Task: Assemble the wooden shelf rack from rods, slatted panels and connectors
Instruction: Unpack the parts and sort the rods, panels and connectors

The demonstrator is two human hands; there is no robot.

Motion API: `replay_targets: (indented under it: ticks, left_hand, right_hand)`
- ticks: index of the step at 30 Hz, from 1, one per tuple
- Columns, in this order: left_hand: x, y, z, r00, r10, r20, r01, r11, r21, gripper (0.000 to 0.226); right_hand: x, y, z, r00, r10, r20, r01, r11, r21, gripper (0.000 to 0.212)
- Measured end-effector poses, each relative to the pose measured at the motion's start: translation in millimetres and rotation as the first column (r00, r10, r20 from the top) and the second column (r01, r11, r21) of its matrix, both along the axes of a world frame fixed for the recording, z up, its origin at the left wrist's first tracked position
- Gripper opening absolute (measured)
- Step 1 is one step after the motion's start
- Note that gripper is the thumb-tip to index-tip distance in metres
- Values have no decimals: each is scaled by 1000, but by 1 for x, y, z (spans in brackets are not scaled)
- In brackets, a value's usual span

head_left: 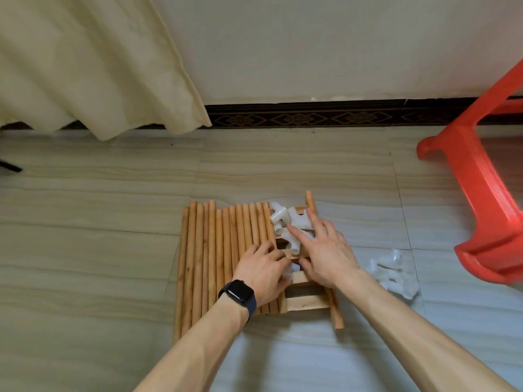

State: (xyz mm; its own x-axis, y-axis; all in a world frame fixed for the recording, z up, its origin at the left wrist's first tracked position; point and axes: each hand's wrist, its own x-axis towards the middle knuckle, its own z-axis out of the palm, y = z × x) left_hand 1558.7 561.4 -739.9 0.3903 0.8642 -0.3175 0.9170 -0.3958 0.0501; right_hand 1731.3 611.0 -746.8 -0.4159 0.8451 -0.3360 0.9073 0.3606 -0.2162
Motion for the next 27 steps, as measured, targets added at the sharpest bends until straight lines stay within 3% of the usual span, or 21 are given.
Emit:
replay_targets:
  ticks: [4,8,11,15,17,21,24,27]
  left_hand:
    - [-2,-2,-3,997,-72,15,71,997,24,42]
    - [-2,1,10,940,203,273,-182,978,-100,44]
    - [6,4,17,821,424,382,-345,902,-260,58]
    - [23,15,11,749,595,293,-449,780,-436,94]
    - [31,25,9,708,660,253,-485,714,-506,99]
    - [40,43,8,602,759,247,-494,598,-631,102]
    - [39,52,4,579,793,192,-492,527,-693,110]
    - [39,54,6,600,781,172,-485,527,-698,106]
  right_hand:
    - [1,-11,2,998,-38,-50,43,994,103,65]
    - [7,-15,-4,946,-171,-275,196,979,64,54]
    - [15,-18,-8,767,-335,-547,390,921,-15,51]
    - [30,-30,-4,508,-475,-719,543,824,-160,54]
    - [43,-38,-3,399,-531,-748,594,771,-230,56]
    - [77,-55,-3,266,-601,-753,673,675,-301,54]
    - [103,-67,-6,196,-657,-728,747,581,-323,50]
    - [127,-77,-11,118,-692,-712,804,487,-341,50]
